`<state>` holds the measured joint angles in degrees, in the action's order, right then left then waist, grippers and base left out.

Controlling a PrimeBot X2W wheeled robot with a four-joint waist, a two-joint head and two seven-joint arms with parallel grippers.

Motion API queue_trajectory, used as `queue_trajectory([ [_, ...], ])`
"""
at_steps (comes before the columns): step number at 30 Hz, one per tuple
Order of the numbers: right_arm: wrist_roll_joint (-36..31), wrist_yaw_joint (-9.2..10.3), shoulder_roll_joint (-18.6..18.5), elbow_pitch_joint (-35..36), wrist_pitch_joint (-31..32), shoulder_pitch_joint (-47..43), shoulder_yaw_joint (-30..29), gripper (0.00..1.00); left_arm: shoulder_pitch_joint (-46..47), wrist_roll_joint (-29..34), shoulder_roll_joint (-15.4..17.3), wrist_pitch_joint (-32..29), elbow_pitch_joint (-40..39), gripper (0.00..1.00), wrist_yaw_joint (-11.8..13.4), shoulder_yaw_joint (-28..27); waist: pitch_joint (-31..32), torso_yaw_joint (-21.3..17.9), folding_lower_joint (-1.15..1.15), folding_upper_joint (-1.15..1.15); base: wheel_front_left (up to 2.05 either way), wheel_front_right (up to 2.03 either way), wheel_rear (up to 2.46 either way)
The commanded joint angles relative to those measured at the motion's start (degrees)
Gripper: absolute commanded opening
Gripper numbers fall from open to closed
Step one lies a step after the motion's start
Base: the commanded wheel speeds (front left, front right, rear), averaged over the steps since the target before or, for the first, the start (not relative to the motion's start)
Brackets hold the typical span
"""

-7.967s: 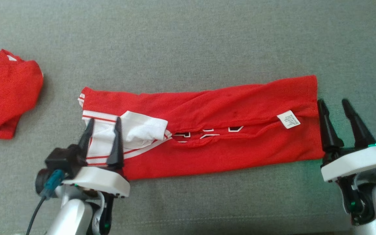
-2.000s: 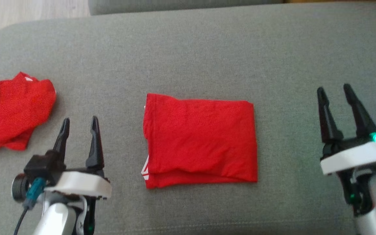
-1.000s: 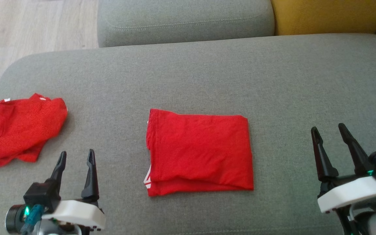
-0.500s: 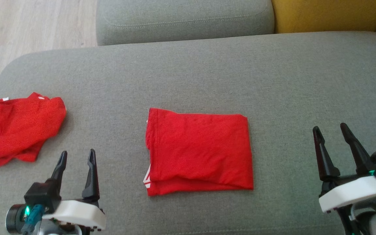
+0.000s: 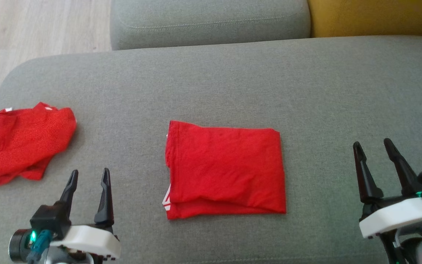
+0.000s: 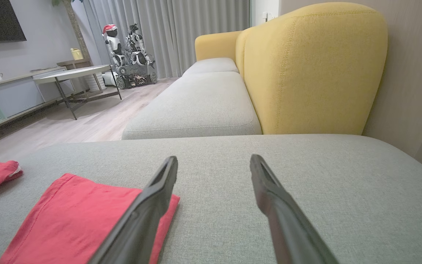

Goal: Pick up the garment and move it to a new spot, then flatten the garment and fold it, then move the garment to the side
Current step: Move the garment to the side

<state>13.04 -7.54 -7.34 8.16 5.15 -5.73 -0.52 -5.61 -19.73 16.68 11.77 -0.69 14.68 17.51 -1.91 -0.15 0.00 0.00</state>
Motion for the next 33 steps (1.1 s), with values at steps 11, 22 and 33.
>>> queue_trajectory([
  [11,0.96,0.05,-0.69,-5.25,1.43,2.37,2.26,1.00,6.65,0.03,-0.48,2.08,-1.65,1.00,-0.30,-1.54,-2.70,6.01,0.00,0.00,0.00,0.00,0.00],
  [22,2.69,0.05,-0.20,-22.30,2.35,7.90,5.64,1.00,12.47,1.28,-4.57,3.17,0.21,1.00,-2.71,-0.60,-7.03,13.65,0.00,0.00,0.00,0.00,0.00],
  [33,3.66,0.05,0.57,-33.07,4.01,12.77,6.74,0.00,13.41,4.63,-7.75,3.22,-0.82,1.00,-5.17,-3.40,-8.85,15.44,0.00,0.00,0.00,0.00,0.00],
])
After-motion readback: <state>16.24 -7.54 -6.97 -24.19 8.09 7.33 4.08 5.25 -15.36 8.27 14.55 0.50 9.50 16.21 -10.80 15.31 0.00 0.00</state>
